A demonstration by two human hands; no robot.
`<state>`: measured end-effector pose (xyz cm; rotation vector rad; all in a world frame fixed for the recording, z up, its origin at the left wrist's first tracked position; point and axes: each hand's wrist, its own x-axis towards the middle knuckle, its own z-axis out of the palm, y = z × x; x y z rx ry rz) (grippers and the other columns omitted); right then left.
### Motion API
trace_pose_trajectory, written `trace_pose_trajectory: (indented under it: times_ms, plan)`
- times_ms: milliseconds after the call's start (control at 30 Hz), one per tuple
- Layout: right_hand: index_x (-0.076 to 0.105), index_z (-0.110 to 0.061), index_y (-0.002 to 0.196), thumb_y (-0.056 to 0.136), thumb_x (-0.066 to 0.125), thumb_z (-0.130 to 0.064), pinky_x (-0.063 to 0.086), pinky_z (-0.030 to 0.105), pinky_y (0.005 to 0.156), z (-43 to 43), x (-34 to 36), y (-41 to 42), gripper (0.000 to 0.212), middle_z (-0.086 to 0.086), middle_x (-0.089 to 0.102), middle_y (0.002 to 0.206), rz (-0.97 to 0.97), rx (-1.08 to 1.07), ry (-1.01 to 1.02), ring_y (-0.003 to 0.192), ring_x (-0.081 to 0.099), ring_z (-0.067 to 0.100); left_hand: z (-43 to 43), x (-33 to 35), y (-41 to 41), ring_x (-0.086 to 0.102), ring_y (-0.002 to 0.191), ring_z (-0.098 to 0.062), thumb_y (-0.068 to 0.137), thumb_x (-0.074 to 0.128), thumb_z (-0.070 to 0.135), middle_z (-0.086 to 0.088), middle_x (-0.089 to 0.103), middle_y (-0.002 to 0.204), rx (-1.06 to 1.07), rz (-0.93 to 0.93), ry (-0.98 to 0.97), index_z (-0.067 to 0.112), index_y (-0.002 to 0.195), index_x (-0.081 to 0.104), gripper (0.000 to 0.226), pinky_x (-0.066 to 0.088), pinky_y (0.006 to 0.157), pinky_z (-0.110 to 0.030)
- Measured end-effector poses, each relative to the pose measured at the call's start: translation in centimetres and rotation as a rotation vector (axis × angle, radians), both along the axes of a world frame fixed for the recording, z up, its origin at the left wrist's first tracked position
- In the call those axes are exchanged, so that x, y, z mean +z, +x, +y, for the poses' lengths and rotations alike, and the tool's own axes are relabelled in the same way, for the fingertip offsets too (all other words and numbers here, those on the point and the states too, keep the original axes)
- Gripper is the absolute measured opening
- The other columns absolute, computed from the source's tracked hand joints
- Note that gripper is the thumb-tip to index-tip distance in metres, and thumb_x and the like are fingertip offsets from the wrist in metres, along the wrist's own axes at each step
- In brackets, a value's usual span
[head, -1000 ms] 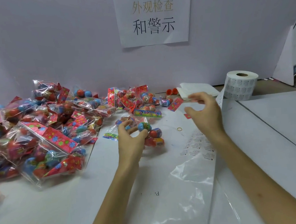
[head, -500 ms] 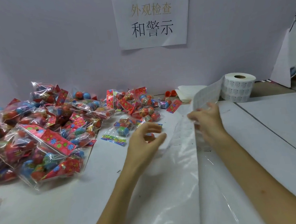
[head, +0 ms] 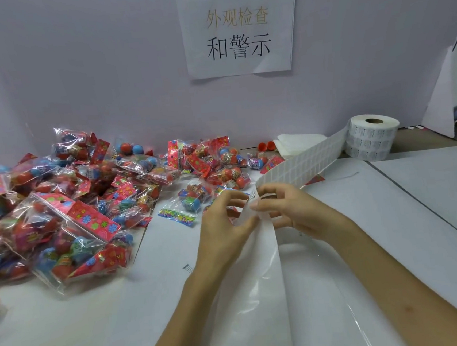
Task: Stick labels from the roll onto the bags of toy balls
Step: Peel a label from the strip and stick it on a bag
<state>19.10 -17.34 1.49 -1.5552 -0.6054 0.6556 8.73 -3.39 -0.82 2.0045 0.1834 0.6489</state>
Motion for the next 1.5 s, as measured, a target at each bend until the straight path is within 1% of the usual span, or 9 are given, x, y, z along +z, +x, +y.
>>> trace_pose_trajectory:
  times_ms: [133,233,433,600,733,867,1000,1300,1500]
  plan:
    - [0.071,-0.01,0.116,0.094,0.068,-0.012,0.061,0.033,0.076,0.2,-0.2,-0.3,0.022,0.007,0.077,0.106,-0.017,0.002,-0.082,0.097,0.075,0.023,-0.1,0.0,0.0,0.06,0.092,0.006,0.084,0.082,0.016,0.017,0.066,0.1,-0.001,-0.02,0.016,0.024,0.11,0.065,0.032,0.049,0.071,-0.01]
    - [0.073,-0.013,0.109,0.091,0.067,-0.003,0.061,0.029,0.07,-0.1,-0.3,0.3,0.021,0.006,0.078,0.099,-0.066,-0.022,-0.166,0.089,0.076,0.018,-0.2,0.1,0.0,0.061,0.09,0.005,0.084,0.081,0.011,0.017,0.066,0.099,-0.007,-0.013,0.019,0.023,0.11,0.065,0.033,0.049,0.072,-0.011]
    - [0.072,-0.008,0.104,0.085,0.068,0.008,0.054,0.018,0.064,-1.2,-0.3,1.1,0.026,0.004,0.078,0.091,-0.125,0.028,-0.22,0.079,0.074,0.01,-0.1,0.0,0.0,0.065,0.08,-0.002,0.084,0.081,0.013,0.014,0.07,0.086,0.004,-0.016,0.028,0.021,0.093,0.072,0.015,0.047,0.069,-0.012]
    - [0.075,-0.008,0.102,0.089,0.069,0.004,0.056,0.02,0.07,-1.5,-0.3,1.4,0.019,0.009,0.078,0.098,-0.153,0.113,-0.215,0.087,0.075,0.015,-0.3,-0.2,0.1,0.064,0.077,-0.005,0.083,0.083,0.014,0.012,0.07,0.081,0.009,-0.036,0.136,0.017,0.087,0.072,0.012,0.044,0.066,-0.009]
    - [0.077,-0.011,0.096,0.09,0.07,0.002,0.057,0.021,0.072,-1.6,-0.4,1.5,0.017,0.01,0.079,0.097,-0.157,0.13,-0.207,0.085,0.074,0.014,-0.1,-0.3,0.1,0.064,0.072,-0.003,0.084,0.081,0.01,0.011,0.071,0.076,0.021,-0.046,0.124,0.015,0.082,0.073,0.01,0.044,0.064,-0.008]
    - [0.076,-0.006,0.102,0.09,0.07,-0.001,0.059,0.026,0.078,-1.6,-0.5,1.8,0.014,0.014,0.077,0.101,-0.18,0.126,-0.234,0.088,0.073,0.018,-0.1,-0.3,0.1,0.064,0.071,-0.001,0.085,0.081,0.011,0.012,0.071,0.075,0.019,-0.036,0.111,0.016,0.08,0.074,0.01,0.044,0.064,-0.007]
    - [0.076,-0.008,0.101,0.089,0.07,0.0,0.056,0.021,0.072,-1.5,-0.5,1.9,0.015,0.012,0.078,0.098,-0.18,0.127,-0.239,0.084,0.073,0.014,0.1,-0.3,0.2,0.063,0.07,0.0,0.086,0.079,0.01,0.013,0.07,0.074,0.024,-0.03,0.106,0.016,0.081,0.076,0.008,0.046,0.065,-0.009]
    - [0.076,-0.01,0.102,0.089,0.072,-0.003,0.055,0.019,0.072,-1.6,-0.5,2.0,0.015,0.006,0.078,0.095,-0.194,0.12,-0.282,0.084,0.073,0.013,0.1,-0.6,0.4,0.065,0.069,0.0,0.084,0.083,0.019,0.017,0.069,0.073,0.007,-0.011,0.158,0.019,0.088,0.078,0.006,0.047,0.061,-0.01]
    - [0.076,-0.01,0.101,0.09,0.071,-0.003,0.056,0.021,0.073,-1.6,-0.4,2.0,0.014,0.008,0.078,0.097,-0.182,0.121,-0.267,0.084,0.072,0.013,0.2,-0.7,0.4,0.064,0.071,-0.003,0.084,0.083,0.015,0.015,0.071,0.075,0.032,-0.051,0.175,0.018,0.087,0.081,0.004,0.044,0.061,-0.008]
